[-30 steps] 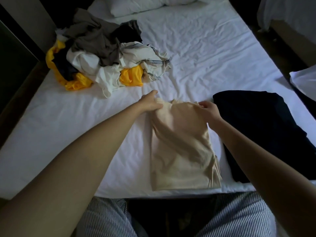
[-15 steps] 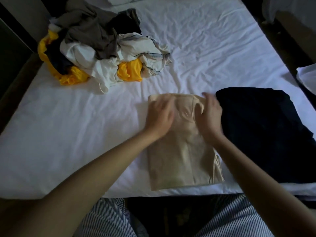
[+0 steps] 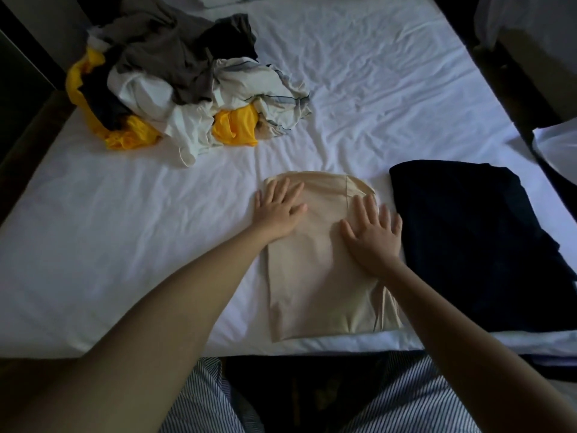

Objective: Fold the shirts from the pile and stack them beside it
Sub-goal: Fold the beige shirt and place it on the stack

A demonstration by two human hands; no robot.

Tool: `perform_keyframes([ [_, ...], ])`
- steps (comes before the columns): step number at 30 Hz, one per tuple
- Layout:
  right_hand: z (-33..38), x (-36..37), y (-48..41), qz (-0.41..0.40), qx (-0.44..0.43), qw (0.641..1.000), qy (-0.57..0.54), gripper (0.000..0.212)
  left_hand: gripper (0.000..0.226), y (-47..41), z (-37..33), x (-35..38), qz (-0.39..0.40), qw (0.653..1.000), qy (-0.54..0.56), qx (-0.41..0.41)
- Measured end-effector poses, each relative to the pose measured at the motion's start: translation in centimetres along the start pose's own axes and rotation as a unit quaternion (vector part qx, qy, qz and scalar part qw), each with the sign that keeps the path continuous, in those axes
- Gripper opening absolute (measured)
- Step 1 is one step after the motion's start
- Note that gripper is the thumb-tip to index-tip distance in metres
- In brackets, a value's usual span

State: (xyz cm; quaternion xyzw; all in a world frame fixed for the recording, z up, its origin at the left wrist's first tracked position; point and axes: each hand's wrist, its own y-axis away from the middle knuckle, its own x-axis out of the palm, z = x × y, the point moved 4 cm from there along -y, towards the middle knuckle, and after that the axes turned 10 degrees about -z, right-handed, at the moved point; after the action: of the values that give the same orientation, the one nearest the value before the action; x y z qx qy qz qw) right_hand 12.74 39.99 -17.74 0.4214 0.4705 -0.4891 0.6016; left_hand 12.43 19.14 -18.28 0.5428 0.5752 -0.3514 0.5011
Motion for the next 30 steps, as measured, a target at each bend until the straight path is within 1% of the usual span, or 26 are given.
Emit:
perform_keyframes([
  [1,-0.1,-0.1,0.1,-0.008,0.021,1.0,0.017,0.068,0.055,0.1,0.1,-0.1,-0.001,1.0,0.001,0.001],
  [2,0.2,-0.4,0.3,-0.03,0.024,0.999,0.031,0.067,0.055,0.4,0.0,-0.1,-0.01,1.0,-0.002,0.006],
  [3,0.8,-0.7,0.8,-0.064,0.004,0.997,0.041,0.066,0.054,0.8,-0.3,-0.2,-0.039,0.999,0.001,0.018],
  [4,1.6,-1.1,1.5,-0.109,-0.035,0.992,0.047,0.065,0.053,1.2,-0.7,-0.4,-0.089,0.995,0.009,0.041],
  [5,2.4,-1.1,2.5,-0.142,-0.081,0.986,0.046,0.064,0.054,1.6,-1.3,-0.7,-0.15,0.985,0.022,0.087],
  [6,3.1,-0.8,3.7,-0.149,-0.123,0.981,0.035,0.062,0.055,1.9,-2.3,-1.0,-0.194,0.968,0.028,0.157],
  [7,3.5,0.0,5.1,-0.14,-0.16,0.977,0.024,0.06,0.055,2.1,-3.6,-1.1,-0.209,0.949,0.025,0.236],
  [8,3.9,0.8,6.5,-0.118,-0.187,0.975,0.02,0.059,0.055,2.2,-4.9,-0.8,-0.192,0.93,0.007,0.313],
  [9,4.0,1.6,7.6,-0.102,-0.203,0.974,0.016,0.06,0.055,2.1,-6.2,-0.2,-0.143,0.918,-0.024,0.369],
  [10,4.0,2.1,8.4,-0.091,-0.208,0.974,0.011,0.06,0.054,1.9,-7.4,0.3,-0.082,0.912,-0.058,0.397],
  [11,3.9,2.5,8.7,-0.088,-0.21,0.974,0.01,0.061,0.052,1.6,-8.3,0.8,-0.03,0.911,-0.089,0.402],
  [12,3.8,2.5,8.8,-0.084,-0.209,0.974,0.01,0.061,0.05,1.0,-9.0,1.3,0.001,0.912,-0.11,0.394],
  [14,3.7,2.5,8.7,-0.081,-0.211,0.974,0.001,0.062,0.05,-0.4,-9.8,1.8,0.024,0.92,-0.13,0.368],
  [18,3.7,2.3,8.8,-0.089,-0.221,0.971,-0.02,0.062,0.05,-3.0,-9.5,1.2,0.0,0.952,-0.1,0.288],
  [21,3.7,2.3,8.9,-0.093,-0.216,0.972,-0.022,0.062,0.05,-3.6,-8.3,0.7,-0.008,0.962,-0.092,0.256],
  [25,3.4,2.2,8.7,-0.096,-0.21,0.972,-0.039,0.059,0.052,-3.5,-4.5,-0.1,-0.063,0.982,-0.083,0.159],
  [28,2.3,1.8,8.6,-0.105,-0.172,0.978,-0.044,0.055,0.052,-1.9,-0.9,-0.3,-0.107,0.986,-0.085,0.094],
  [30,1.3,1.7,8.6,-0.107,-0.137,0.984,-0.04,0.055,0.053,-0.2,1.3,-0.2,-0.095,0.992,-0.061,0.053],
])
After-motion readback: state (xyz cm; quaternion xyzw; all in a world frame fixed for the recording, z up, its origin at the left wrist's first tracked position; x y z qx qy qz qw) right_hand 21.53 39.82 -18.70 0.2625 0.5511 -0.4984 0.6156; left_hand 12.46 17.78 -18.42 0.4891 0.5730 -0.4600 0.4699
